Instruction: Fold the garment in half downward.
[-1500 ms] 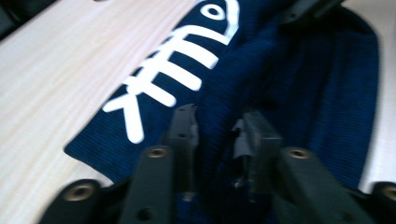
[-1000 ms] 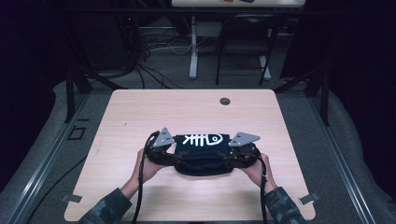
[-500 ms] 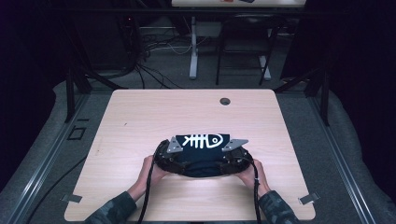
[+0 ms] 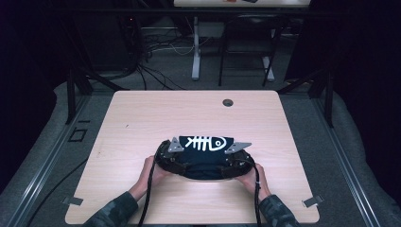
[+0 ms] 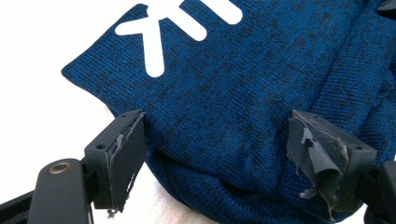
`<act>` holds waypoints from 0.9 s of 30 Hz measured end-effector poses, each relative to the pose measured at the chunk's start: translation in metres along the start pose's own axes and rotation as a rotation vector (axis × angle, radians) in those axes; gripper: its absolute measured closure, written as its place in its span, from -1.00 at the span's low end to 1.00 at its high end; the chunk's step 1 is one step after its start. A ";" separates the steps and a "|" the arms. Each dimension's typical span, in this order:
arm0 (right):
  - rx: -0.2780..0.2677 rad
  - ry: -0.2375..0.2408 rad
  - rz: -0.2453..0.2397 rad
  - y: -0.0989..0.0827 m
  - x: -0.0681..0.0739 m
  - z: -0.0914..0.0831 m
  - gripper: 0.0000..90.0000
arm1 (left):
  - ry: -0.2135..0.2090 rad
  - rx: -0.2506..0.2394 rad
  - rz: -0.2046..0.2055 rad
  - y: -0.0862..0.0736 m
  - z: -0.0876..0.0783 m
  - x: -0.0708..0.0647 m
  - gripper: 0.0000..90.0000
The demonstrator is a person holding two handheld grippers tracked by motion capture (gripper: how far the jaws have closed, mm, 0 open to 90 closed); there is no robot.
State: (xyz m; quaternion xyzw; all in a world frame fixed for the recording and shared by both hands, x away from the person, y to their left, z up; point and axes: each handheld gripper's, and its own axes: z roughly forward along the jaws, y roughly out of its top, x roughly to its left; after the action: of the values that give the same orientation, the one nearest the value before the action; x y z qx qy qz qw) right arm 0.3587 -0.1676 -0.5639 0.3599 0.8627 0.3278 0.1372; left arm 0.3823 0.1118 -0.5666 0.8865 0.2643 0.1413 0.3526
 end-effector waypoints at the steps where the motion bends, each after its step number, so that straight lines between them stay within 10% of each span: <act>1: 0.002 0.009 0.003 0.000 -0.001 0.001 -0.45 | -0.002 -0.003 -0.005 -0.001 0.000 0.001 -0.56; 10: -0.017 -0.022 0.004 0.002 -0.001 -0.001 -0.63 | -0.006 -0.051 -0.041 0.002 -0.010 0.005 -0.65; 27: -0.088 -0.068 0.046 -0.014 -0.003 -0.062 -0.83 | 0.084 -0.074 -0.117 -0.026 -0.055 0.014 -0.99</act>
State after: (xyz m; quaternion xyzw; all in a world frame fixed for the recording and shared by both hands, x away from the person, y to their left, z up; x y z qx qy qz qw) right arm 0.3240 -0.2058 -0.5271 0.3844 0.8338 0.3558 0.1746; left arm 0.3598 0.1657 -0.5449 0.8493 0.3246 0.1672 0.3812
